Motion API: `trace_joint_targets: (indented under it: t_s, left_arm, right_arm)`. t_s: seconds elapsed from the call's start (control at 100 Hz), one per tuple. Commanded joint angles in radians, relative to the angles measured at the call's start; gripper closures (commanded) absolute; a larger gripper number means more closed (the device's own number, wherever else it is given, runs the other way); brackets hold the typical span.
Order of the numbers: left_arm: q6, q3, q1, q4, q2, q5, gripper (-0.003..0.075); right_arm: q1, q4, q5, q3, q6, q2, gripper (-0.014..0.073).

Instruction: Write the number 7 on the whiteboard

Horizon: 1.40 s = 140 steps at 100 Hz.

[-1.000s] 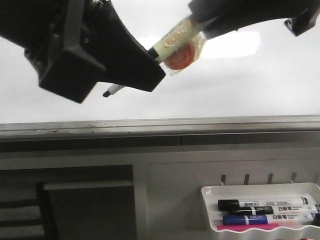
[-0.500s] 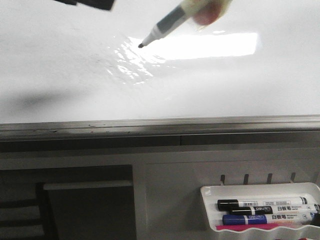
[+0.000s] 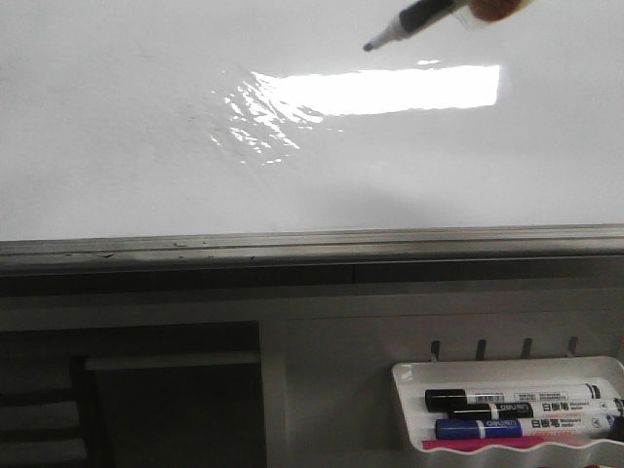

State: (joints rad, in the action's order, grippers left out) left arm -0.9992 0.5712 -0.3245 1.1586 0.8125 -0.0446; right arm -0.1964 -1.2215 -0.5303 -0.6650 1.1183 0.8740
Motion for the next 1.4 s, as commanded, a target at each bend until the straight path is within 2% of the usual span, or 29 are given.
trace_joint_targets:
  t_s: [0.0, 0.34, 0.51, 0.8, 1.06, 1.39]
  left_arm:
    - [0.010, 0.005, 0.005, 0.025, -0.044, 0.088, 0.0248]
    - [0.010, -0.005, 0.005, 0.023, -0.056, 0.115, 0.0248]
    - [0.010, -0.005, 0.005, 0.023, -0.056, 0.115, 0.0248]
    - [0.010, -0.005, 0.005, 0.023, -0.056, 0.115, 0.0248]
    - [0.010, -0.005, 0.005, 0.023, -0.056, 0.115, 0.0248]
    - [0.010, -0.005, 0.005, 0.023, -0.056, 0.115, 0.0248]
  right_arm:
    - [0.002, -0.175, 0.050, -0.026, 0.132, 0.023, 0.0643]
    - [0.002, -0.629, 0.008, -0.030, 0.542, 0.223, 0.0643]
    - [0.002, -0.629, -0.049, -0.086, 0.560, 0.325, 0.0643]
    - [0.002, -0.629, -0.050, -0.172, 0.567, 0.423, 0.0643]
    - [0.002, -0.626, 0.048, -0.170, 0.574, 0.427, 0.0643]
    - [0.002, -0.605, 0.235, -0.106, 0.572, 0.302, 0.0643]
